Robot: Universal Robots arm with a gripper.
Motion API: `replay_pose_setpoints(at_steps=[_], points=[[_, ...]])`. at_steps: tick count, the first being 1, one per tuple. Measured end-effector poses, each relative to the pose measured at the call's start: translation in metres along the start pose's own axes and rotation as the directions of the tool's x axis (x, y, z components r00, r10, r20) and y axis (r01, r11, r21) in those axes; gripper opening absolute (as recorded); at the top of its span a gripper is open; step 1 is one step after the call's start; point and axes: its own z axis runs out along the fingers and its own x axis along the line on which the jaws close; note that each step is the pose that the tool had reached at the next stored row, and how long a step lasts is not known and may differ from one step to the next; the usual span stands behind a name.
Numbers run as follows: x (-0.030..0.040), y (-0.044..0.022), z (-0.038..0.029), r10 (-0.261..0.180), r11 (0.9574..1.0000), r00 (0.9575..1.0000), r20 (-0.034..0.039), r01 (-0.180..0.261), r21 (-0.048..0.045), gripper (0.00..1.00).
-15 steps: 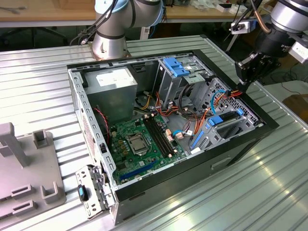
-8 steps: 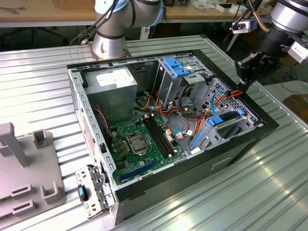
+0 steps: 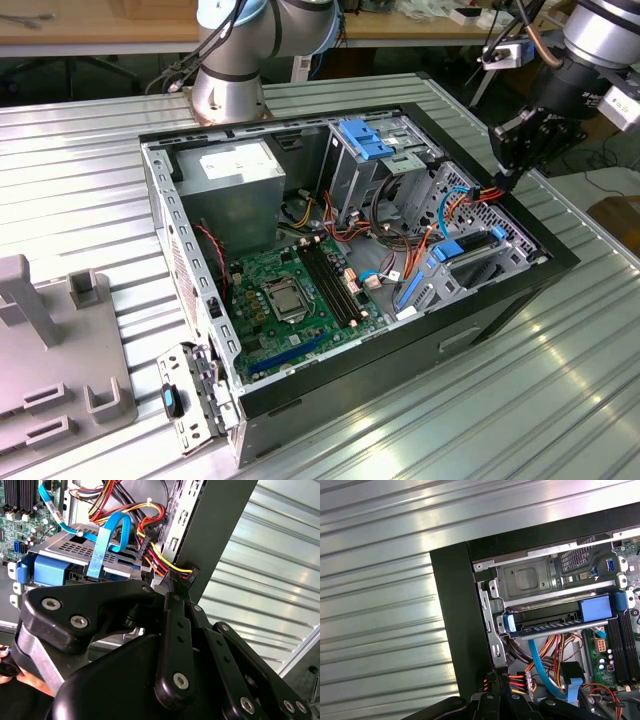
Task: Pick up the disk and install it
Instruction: 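Insert the first disk wire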
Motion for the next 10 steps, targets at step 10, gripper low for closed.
replay_pose_setpoints(at_steps=[10], points=[[0.001,-0.0002,0.0001,0.0,1.0,1.0,0.0,0.0,0.0001,0.25]])
